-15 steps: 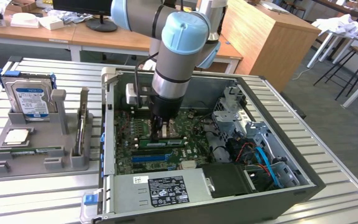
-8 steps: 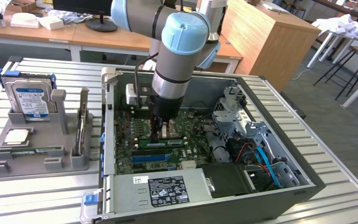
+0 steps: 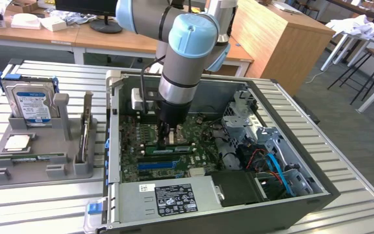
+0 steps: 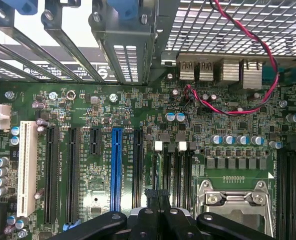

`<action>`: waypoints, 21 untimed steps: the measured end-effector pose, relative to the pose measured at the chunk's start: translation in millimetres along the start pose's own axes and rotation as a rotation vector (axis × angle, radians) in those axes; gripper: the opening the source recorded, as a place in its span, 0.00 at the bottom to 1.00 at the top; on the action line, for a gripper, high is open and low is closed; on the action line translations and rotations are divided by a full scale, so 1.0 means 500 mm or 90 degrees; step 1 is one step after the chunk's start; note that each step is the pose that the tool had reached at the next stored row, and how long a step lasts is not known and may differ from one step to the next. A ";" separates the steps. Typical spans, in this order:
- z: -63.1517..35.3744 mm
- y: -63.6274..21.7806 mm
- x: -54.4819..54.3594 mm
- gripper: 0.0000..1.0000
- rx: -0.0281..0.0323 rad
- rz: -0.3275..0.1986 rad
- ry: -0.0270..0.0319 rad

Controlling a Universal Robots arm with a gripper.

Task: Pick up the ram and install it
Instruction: 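Press down the ram until it locks into place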

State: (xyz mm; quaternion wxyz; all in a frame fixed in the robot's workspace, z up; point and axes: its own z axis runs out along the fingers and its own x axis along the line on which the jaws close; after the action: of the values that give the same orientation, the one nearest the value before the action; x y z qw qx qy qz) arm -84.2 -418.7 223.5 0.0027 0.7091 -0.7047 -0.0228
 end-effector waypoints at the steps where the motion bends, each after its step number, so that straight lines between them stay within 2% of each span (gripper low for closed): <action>1: 0.000 0.000 0.000 0.10 0.0000 0.000 0.0000; 21: 0.003 0.000 0.000 0.10 0.0001 0.000 -0.0001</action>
State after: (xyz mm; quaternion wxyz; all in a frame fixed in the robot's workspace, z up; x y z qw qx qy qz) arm -84.2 -418.7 222.0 0.0026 0.7091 -0.7047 -0.0228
